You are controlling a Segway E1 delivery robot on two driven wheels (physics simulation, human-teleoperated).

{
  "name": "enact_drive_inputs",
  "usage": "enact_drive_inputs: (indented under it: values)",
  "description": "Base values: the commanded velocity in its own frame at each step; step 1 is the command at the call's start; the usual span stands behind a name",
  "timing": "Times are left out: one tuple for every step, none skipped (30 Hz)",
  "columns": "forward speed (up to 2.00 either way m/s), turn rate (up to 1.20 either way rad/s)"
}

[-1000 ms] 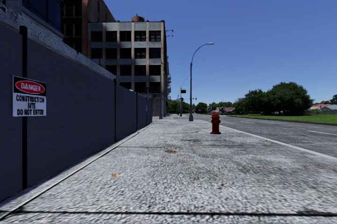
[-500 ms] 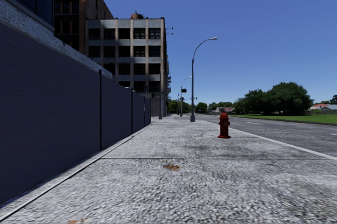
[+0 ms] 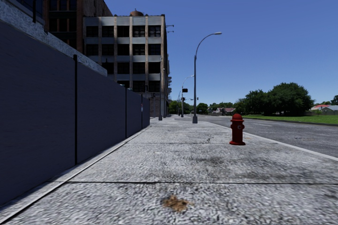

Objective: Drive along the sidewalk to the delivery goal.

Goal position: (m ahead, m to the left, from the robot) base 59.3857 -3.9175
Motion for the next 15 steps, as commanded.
enact_drive_inputs:
  values:
    - [2.0, 0.0]
    - [2.0, 0.0]
    - [2.0, 0.0]
    - [2.0, 0.0]
    - [2.0, 0.0]
    - [2.0, 0.0]
    - [2.0, 0.0]
    - [2.0, 0.0]
    - [2.0, 0.0]
    - [2.0, 0.0]
    - [2.0, 0.0]
    - [2.0, 0.0]
    - [2.0, 0.0]
    - [2.0, 0.0]
    - [2.0, 0.0]
